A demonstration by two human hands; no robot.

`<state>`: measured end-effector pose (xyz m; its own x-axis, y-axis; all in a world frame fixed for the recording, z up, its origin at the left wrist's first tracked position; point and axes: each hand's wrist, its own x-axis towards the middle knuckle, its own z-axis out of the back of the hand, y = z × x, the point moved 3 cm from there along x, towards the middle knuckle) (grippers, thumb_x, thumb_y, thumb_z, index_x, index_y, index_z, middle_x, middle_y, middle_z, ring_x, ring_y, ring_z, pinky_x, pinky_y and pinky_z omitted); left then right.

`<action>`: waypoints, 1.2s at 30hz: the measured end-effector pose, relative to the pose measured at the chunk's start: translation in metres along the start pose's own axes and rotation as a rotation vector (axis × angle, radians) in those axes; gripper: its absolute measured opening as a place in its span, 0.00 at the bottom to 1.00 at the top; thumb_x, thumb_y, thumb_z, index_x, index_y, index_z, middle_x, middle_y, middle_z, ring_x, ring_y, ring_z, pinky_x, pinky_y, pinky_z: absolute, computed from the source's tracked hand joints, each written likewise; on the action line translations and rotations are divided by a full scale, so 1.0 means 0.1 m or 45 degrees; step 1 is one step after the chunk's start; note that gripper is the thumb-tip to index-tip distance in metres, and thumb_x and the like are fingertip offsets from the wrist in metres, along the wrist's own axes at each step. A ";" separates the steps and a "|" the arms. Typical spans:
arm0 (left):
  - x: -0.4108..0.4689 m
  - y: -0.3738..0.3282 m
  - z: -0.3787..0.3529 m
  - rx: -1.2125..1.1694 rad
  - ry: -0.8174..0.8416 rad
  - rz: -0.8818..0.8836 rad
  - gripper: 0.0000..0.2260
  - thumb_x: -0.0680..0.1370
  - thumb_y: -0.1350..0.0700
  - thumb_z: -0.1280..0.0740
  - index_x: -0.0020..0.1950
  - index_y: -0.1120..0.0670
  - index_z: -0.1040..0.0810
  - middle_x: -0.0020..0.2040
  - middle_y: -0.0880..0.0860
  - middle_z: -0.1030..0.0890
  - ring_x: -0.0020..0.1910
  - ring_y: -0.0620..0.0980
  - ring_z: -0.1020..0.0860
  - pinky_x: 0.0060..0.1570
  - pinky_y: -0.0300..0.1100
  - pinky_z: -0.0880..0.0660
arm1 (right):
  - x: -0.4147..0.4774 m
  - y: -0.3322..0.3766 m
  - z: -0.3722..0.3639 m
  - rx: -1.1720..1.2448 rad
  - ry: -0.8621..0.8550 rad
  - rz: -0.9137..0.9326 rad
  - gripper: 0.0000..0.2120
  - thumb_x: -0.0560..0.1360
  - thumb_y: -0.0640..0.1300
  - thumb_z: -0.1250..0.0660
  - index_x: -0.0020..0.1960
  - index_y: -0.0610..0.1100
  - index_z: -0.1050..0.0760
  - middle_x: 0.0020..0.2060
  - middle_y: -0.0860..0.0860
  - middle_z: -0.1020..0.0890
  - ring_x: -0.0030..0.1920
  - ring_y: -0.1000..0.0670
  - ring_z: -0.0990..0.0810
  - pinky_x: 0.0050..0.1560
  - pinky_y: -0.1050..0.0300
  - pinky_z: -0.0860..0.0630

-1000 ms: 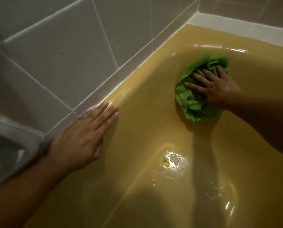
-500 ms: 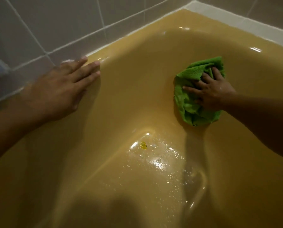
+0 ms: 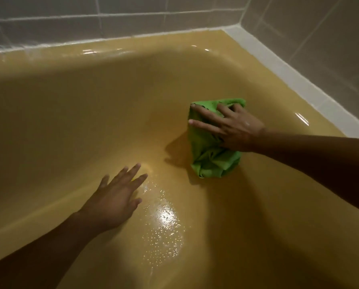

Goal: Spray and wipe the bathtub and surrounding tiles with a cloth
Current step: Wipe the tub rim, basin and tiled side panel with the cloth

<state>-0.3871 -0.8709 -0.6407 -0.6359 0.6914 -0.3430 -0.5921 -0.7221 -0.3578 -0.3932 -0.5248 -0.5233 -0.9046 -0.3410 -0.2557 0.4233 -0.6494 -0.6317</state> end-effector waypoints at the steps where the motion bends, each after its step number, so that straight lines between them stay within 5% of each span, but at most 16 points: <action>1: 0.01 -0.02 -0.07 -0.023 0.053 0.035 0.29 0.85 0.42 0.45 0.83 0.40 0.55 0.81 0.40 0.67 0.82 0.46 0.61 0.79 0.58 0.53 | 0.02 -0.05 0.01 -0.027 0.015 -0.024 0.53 0.72 0.73 0.38 0.82 0.54 0.66 0.82 0.44 0.58 0.67 0.35 0.36 0.56 0.42 0.28; 5: 0.10 -0.05 -0.38 -0.070 0.220 0.167 0.31 0.84 0.39 0.44 0.83 0.39 0.55 0.82 0.41 0.66 0.83 0.47 0.59 0.78 0.61 0.50 | 0.02 -0.09 -0.13 -0.027 0.155 -0.031 0.47 0.72 0.80 0.54 0.82 0.56 0.57 0.81 0.46 0.45 0.77 0.32 0.51 0.68 0.38 0.39; 7: 0.13 0.00 -0.53 -0.078 0.248 0.233 0.35 0.81 0.34 0.43 0.83 0.39 0.57 0.81 0.41 0.67 0.83 0.49 0.59 0.77 0.65 0.47 | 0.02 0.00 -0.20 0.050 0.210 -0.027 0.48 0.70 0.82 0.58 0.82 0.58 0.59 0.82 0.45 0.50 0.79 0.31 0.59 0.73 0.32 0.51; 10: 0.15 0.11 -0.77 -0.135 0.297 0.372 0.41 0.78 0.31 0.40 0.83 0.40 0.60 0.81 0.44 0.68 0.83 0.54 0.59 0.74 0.69 0.45 | 0.03 0.15 -0.29 0.114 0.269 -0.019 0.51 0.68 0.83 0.52 0.80 0.60 0.67 0.82 0.44 0.58 0.78 0.31 0.66 0.73 0.29 0.67; 15: 0.03 0.28 -1.28 -0.280 0.385 0.546 0.59 0.66 0.23 0.33 0.79 0.40 0.71 0.77 0.47 0.77 0.80 0.61 0.67 0.73 0.74 0.44 | 0.13 0.29 -0.34 0.157 0.189 0.212 0.54 0.71 0.74 0.37 0.77 0.62 0.74 0.78 0.46 0.74 0.76 0.24 0.61 0.71 0.21 0.54; 19: -0.11 0.19 -1.46 -0.177 0.364 0.613 0.62 0.62 0.22 0.31 0.70 0.35 0.81 0.71 0.44 0.85 0.77 0.60 0.76 0.66 0.80 0.45 | 0.35 0.34 -0.33 0.144 0.066 0.298 0.57 0.70 0.67 0.30 0.79 0.60 0.70 0.77 0.43 0.74 0.79 0.29 0.54 0.70 0.22 0.42; 25: -0.26 0.15 -1.60 -0.405 0.358 0.754 0.65 0.58 0.23 0.27 0.71 0.31 0.79 0.68 0.42 0.87 0.69 0.61 0.84 0.67 0.80 0.57 | 0.93 0.42 -0.45 0.065 0.128 0.189 0.30 0.80 0.61 0.41 0.80 0.64 0.47 0.81 0.49 0.65 0.79 0.33 0.65 0.69 0.18 0.55; 28: -0.30 0.13 -1.60 -0.455 0.334 0.809 0.67 0.56 0.23 0.26 0.72 0.31 0.78 0.69 0.42 0.86 0.68 0.60 0.85 0.66 0.81 0.58 | 1.04 0.59 -0.47 0.088 0.136 0.138 0.25 0.80 0.63 0.46 0.76 0.62 0.36 0.81 0.49 0.66 0.78 0.33 0.69 0.67 0.16 0.59; 32: -0.32 0.12 -1.59 -0.498 0.321 0.826 0.67 0.55 0.23 0.26 0.72 0.31 0.76 0.69 0.42 0.86 0.68 0.59 0.86 0.66 0.82 0.59 | 0.89 1.01 -0.66 0.102 0.335 0.260 0.41 0.72 0.80 0.61 0.80 0.63 0.51 0.81 0.46 0.65 0.77 0.31 0.70 0.67 0.17 0.66; 36: -0.34 0.11 -1.58 -0.544 0.292 0.830 0.67 0.55 0.24 0.26 0.72 0.30 0.76 0.70 0.41 0.85 0.69 0.58 0.85 0.66 0.82 0.60 | 0.34 1.45 -0.87 -0.004 0.442 0.491 0.44 0.72 0.80 0.50 0.80 0.64 0.63 0.80 0.43 0.67 0.76 0.27 0.68 0.66 0.16 0.65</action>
<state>-0.2936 -0.8988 -0.7702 -0.6431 0.1562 -0.7497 0.1318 -0.9418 -0.3093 -0.3673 -0.5715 -0.6870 -0.6461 -0.3092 -0.6979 0.7296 -0.5188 -0.4456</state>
